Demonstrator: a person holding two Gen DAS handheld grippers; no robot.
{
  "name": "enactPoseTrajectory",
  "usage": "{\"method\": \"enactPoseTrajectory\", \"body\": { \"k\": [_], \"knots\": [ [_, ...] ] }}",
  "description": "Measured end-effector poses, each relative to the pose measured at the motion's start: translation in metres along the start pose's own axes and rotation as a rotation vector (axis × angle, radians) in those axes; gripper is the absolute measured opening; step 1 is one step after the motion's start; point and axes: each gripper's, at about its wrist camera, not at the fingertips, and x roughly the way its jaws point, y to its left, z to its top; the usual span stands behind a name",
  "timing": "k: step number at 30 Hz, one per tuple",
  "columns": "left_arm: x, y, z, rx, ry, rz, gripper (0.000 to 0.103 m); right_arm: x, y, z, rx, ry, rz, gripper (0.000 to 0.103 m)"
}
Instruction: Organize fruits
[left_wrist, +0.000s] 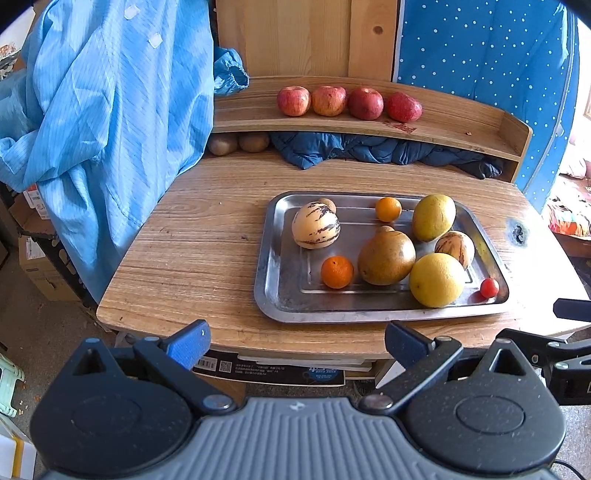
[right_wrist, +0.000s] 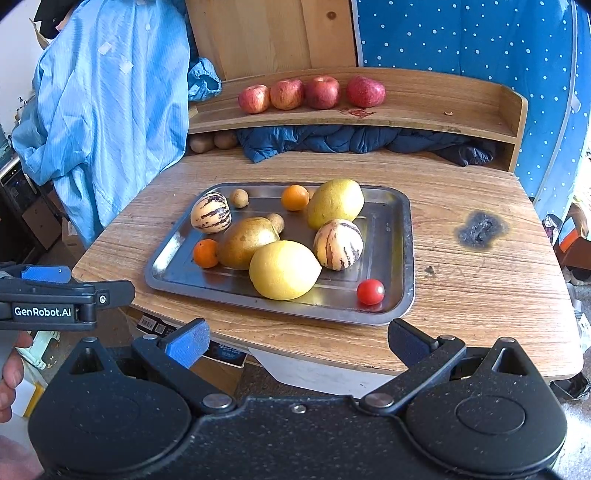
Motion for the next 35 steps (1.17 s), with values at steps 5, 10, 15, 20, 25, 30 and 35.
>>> {"method": "enactPoseTrajectory", "body": {
  "k": [5,10,15,20,25,30,35],
  "knots": [
    [0.0022,-0.0004,0.0026,-0.001,0.005,0.003,0.102,0.0013,-0.0020,0.0005,0.001,0.001,0.003,0.102],
    [0.0031,-0.0023,0.0030,0.003,0.007,0.004,0.102,0.0023,-0.0039,0.0014,0.003,0.002,0.005,0.102],
    [0.0047,-0.0033,0.0040,0.003,0.010,0.005,0.102,0.0028,-0.0041,0.0021,0.004,0.003,0.006,0.102],
    [0.0048,-0.0029,0.0044,0.004,0.009,0.003,0.102,0.0040,-0.0044,0.0024,0.003,0.003,0.010,0.102],
    [0.0050,-0.0025,0.0050,0.006,0.008,0.003,0.102,0.0050,-0.0054,0.0028,0.002,0.005,0.013,0.102],
    [0.0045,-0.0049,0.0065,0.026,0.003,0.065,0.102,0.0054,-0.0065,0.0030,0.004,0.005,0.014,0.102],
    [0.0054,-0.0019,0.0081,0.017,0.003,0.055,0.102,0.0065,-0.0065,0.0032,0.005,0.005,0.018,0.102]
  ]
}}
